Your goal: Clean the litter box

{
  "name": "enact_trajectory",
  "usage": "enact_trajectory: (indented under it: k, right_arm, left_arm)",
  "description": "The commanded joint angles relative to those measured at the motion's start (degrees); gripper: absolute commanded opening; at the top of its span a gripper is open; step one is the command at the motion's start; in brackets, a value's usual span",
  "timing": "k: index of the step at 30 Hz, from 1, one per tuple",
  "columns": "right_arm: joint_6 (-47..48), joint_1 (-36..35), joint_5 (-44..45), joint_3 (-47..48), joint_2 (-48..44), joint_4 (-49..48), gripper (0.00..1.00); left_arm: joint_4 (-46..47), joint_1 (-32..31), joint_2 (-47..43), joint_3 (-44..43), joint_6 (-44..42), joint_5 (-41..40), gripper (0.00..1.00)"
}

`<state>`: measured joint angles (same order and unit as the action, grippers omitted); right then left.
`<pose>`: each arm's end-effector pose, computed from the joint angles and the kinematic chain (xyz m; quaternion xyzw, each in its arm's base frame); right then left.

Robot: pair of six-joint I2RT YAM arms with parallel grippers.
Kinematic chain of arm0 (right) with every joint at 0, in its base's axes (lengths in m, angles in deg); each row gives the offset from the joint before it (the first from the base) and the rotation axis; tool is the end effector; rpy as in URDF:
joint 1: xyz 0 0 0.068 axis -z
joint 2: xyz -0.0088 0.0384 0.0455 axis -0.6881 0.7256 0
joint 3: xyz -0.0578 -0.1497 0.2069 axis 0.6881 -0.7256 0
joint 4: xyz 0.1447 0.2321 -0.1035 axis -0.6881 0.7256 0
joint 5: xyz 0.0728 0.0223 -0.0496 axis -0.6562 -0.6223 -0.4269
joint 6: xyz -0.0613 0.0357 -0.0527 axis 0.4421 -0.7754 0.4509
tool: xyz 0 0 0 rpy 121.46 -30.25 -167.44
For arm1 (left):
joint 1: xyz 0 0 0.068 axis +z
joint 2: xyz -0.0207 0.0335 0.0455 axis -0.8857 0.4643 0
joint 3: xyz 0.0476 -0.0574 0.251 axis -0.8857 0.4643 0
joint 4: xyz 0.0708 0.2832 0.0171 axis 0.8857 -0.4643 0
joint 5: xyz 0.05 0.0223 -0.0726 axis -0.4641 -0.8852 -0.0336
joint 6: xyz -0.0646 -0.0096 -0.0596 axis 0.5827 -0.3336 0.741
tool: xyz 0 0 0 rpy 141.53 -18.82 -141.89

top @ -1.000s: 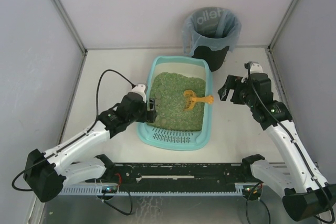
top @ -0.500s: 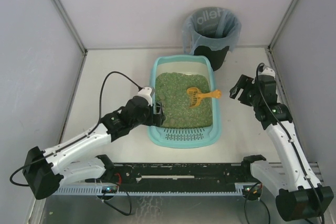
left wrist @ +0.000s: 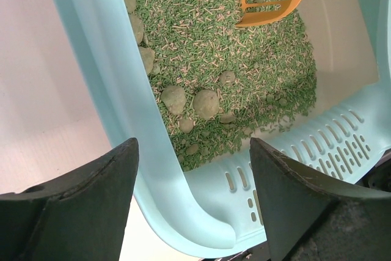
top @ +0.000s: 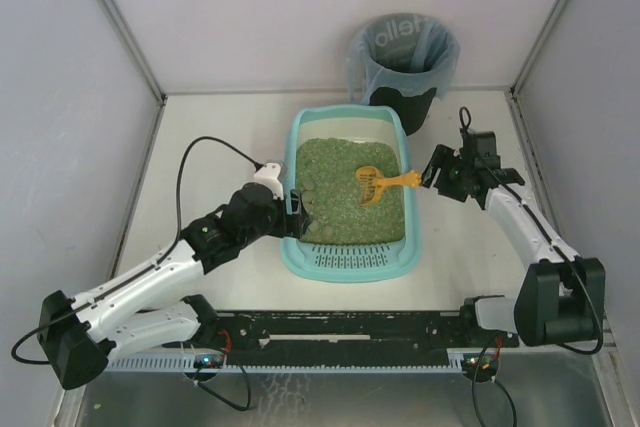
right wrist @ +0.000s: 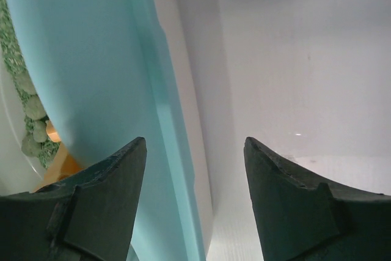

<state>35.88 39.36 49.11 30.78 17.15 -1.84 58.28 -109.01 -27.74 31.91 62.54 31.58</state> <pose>0.3208 0.0381 0.2013 0.1528 0.9212 0.1795 0.3096 0.2077 -0.1993 0.2342 0.0774 0.8767 -0.2299 0.4154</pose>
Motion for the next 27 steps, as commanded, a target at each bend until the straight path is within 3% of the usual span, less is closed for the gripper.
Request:
enact_trajectory:
  k: [1, 7, 14, 19, 27]
  right_arm:
    - [0.66, -2.07, -3.77, 1.34, 3.42, -3.67, 0.65]
    - [-0.53, -5.23, 9.07, 1.27, 13.22, -0.70, 0.65]
    - [-2.36, -5.68, 12.45, -0.68, 17.22, -1.25, 0.65]
    - [-2.65, -4.64, 14.20, -0.70, 9.92, -1.99, 0.66]
    - [-3.28, -3.20, 17.02, -2.04, -12.83, -5.97, 0.68]
  left_arm:
    - [1.72, 0.40, -0.33, 0.27, 0.33, -0.37, 0.77]
    - [1.73, 0.45, 0.39, -0.28, -0.27, 0.15, 0.77]
    - [1.36, 0.90, -0.04, -0.09, -0.74, -0.05, 0.76]
    - [1.37, 1.81, -0.58, -0.04, -0.81, -0.07, 0.76]
    - [1.11, 3.99, -4.87, -0.99, -2.92, -2.65, 0.77]
